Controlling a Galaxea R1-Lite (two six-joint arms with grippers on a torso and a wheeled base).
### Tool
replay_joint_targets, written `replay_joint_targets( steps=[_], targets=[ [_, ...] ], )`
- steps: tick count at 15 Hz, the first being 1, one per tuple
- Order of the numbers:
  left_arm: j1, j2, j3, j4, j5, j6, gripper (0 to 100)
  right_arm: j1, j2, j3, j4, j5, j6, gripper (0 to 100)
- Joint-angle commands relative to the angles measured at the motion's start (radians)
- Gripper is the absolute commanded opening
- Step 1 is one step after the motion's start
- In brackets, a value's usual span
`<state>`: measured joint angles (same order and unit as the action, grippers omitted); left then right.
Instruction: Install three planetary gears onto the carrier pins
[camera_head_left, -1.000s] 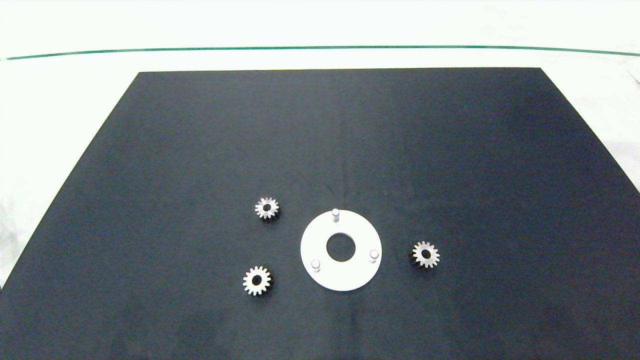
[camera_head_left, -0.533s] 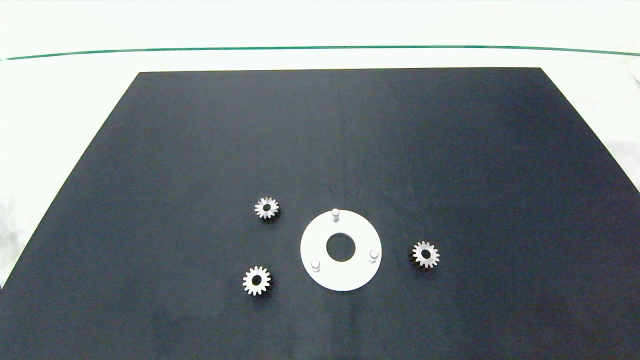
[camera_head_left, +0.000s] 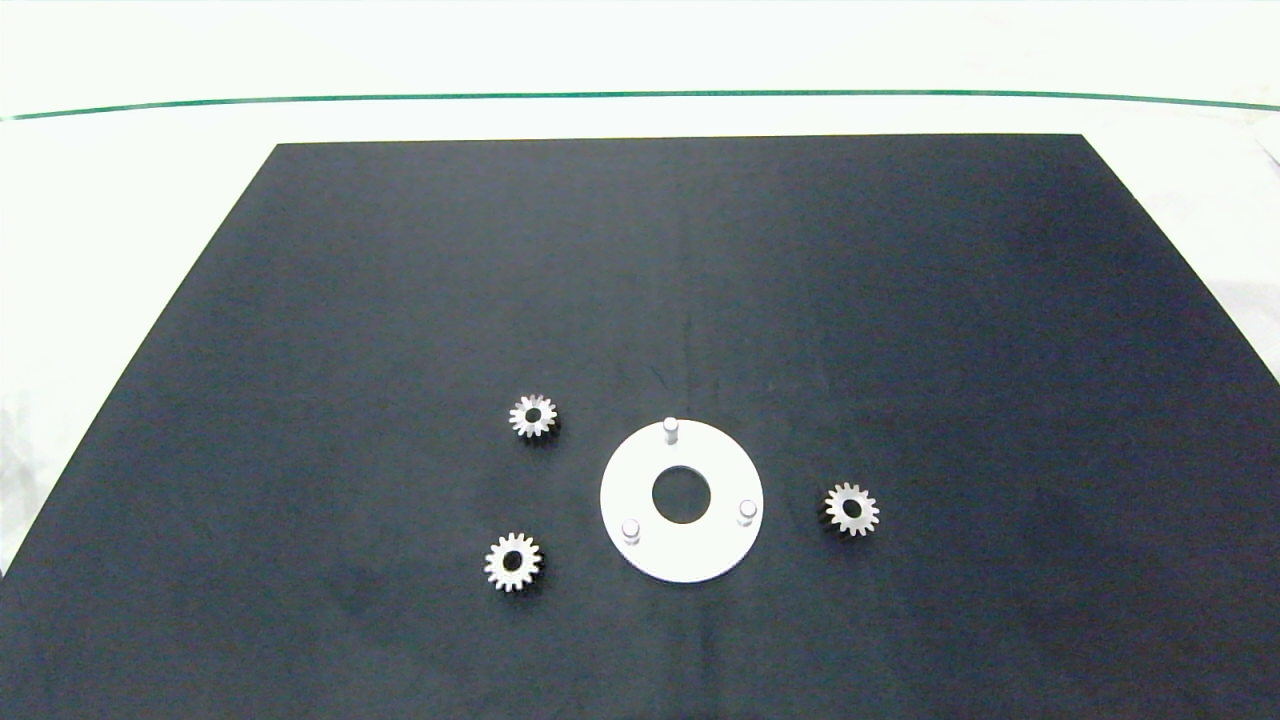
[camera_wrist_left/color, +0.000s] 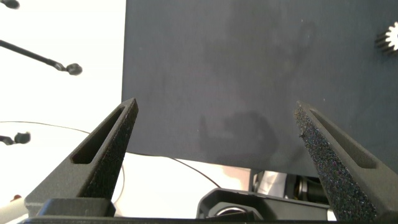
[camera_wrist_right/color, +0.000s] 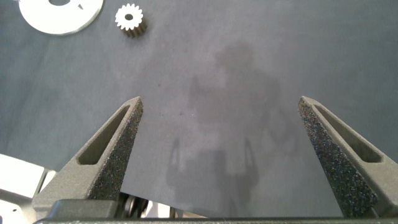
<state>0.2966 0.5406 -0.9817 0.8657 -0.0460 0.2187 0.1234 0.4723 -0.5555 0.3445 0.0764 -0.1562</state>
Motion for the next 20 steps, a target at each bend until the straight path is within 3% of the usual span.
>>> replay_joint_targets(
  steps=[1, 4, 6, 9, 10, 14, 15, 17, 20],
  targets=[
    [-0.005, -0.019, -0.009, 0.035, -0.003, -0.006, 100, 0.019, 0.123, -0.021, 0.005, 0.000, -0.009, 100],
    [-0.004, -0.067, -0.011, 0.070, -0.003, -0.007, 100, 0.019, 0.137, -0.024, 0.041, 0.000, -0.016, 100],
    [-0.002, -0.071, -0.009, 0.072, -0.003, -0.007, 100, 0.018, 0.132, -0.032, 0.059, 0.000, -0.063, 100],
    [-0.004, -0.062, -0.003, 0.073, -0.003, -0.007, 100, 0.019, 0.154, -0.037, 0.061, -0.001, -0.085, 100],
    [-0.005, -0.037, -0.002, 0.073, -0.003, -0.007, 100, 0.021, 0.189, -0.038, 0.054, 0.000, -0.109, 100],
    [-0.008, 0.105, -0.045, 0.049, -0.005, 0.007, 100, 0.021, 0.272, -0.081, 0.053, -0.001, -0.118, 100],
    [-0.008, 0.139, -0.057, 0.022, -0.005, 0.028, 100, 0.019, 0.282, -0.090, 0.051, -0.003, -0.118, 100],
    [-0.002, 0.171, -0.052, -0.065, 0.009, 0.128, 100, 0.021, 0.302, -0.103, 0.047, 0.000, -0.115, 100],
    [-0.007, 0.249, -0.055, -0.090, 0.008, 0.129, 100, 0.018, 0.310, -0.078, 0.047, -0.009, -0.114, 100]
  ],
)
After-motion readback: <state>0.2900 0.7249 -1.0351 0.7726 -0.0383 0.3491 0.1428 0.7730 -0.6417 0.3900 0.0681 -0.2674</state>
